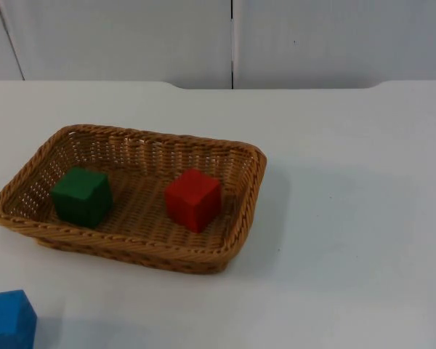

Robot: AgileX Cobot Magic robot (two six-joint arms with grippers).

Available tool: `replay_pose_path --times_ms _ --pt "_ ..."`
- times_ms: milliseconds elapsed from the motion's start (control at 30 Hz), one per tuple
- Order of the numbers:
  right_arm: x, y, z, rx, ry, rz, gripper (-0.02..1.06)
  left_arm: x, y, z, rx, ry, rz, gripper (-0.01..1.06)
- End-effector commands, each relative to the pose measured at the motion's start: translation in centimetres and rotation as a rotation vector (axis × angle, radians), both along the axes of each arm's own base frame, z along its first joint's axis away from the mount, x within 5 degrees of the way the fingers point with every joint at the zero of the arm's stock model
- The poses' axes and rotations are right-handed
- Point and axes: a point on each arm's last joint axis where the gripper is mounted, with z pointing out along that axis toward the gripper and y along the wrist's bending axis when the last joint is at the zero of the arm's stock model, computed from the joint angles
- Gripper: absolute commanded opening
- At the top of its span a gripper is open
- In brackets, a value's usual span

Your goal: Pick up one cube with each hand and place exactly two cubes into the same basket, leaving the remaining cube outside.

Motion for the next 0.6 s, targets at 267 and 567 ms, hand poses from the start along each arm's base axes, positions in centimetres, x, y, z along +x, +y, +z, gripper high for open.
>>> replay_pose_path --times_ms 267,567 --pt "-1.5 -1.6 -1.7 0.014 0.002 -0.021 0.62 0.1 0.0 0.0 -0.001 -0.011 0.005 0.95" --pt "-1.5 -1.6 -2.1 -0.002 0.026 -0.025 0.62 0.1 0.0 0.0 -0.001 -0.011 0.005 0.95"
